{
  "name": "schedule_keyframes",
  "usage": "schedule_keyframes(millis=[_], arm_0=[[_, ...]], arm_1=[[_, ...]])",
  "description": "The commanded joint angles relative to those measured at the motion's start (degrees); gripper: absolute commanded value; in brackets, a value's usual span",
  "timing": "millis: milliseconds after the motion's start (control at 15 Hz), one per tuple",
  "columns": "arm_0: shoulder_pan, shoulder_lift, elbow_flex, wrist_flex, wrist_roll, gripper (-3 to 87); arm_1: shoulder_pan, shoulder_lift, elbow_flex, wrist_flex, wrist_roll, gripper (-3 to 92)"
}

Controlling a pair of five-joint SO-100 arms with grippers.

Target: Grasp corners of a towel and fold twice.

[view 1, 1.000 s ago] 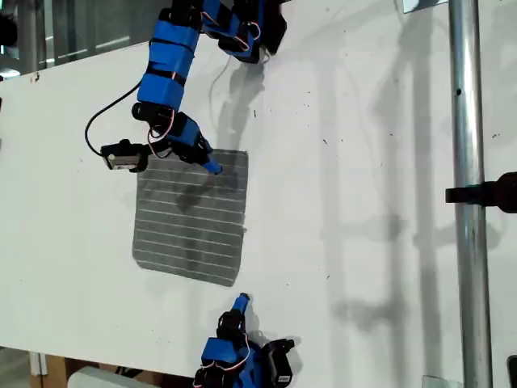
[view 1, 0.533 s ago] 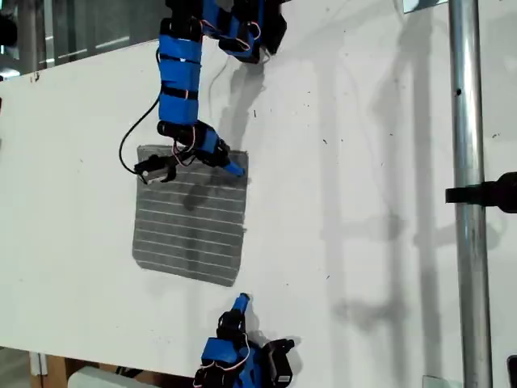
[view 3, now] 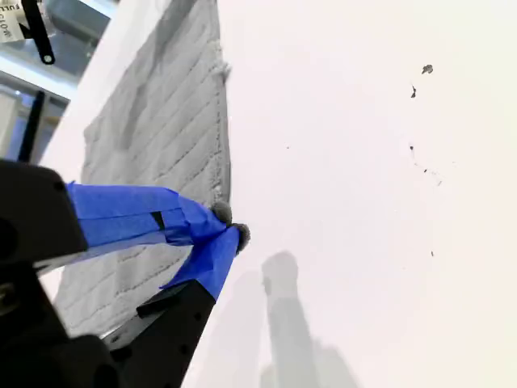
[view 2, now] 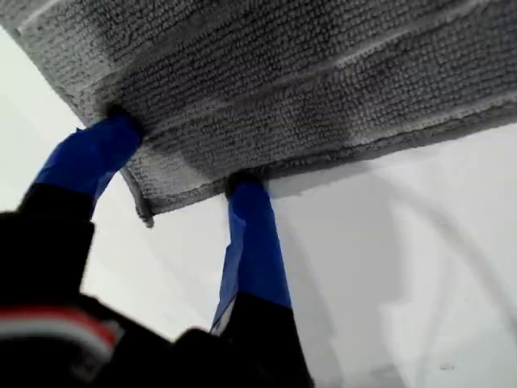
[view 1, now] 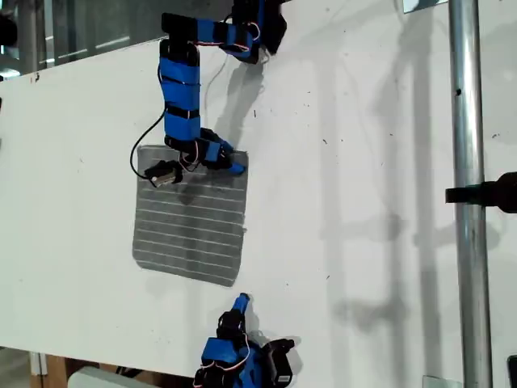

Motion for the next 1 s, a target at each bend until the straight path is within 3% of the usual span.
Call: schedule_keyframes(millis=[0,400,533,667,800,933], arm_0=[[1.32,0.35,0.00,-0.62,-0.88,-2.9],[0.44,-1.32,-6.77,-1.14,-5.98,-2.9],[-1.41,-19.07,-21.27,0.09,-3.52,-2.9],[-3.52,-41.92,-38.06,-0.70,6.33,-2.9],[-9.93,-60.56,-52.56,2.29,19.69,-0.6],[-14.59,-75.50,-62.49,2.02,31.20,18.9]], arm_1=[[0.62,-0.53,-2.29,0.44,-0.18,3.1],[-1.49,-0.18,-2.72,0.53,0.09,-0.2],[-2.20,-0.18,-4.13,1.14,0.18,-0.2],[-2.90,-0.26,-6.33,2.20,0.18,-0.2],[-3.43,-0.18,-7.12,2.90,0.26,-0.2],[-4.39,0.09,-7.12,3.16,0.97,-0.2]])
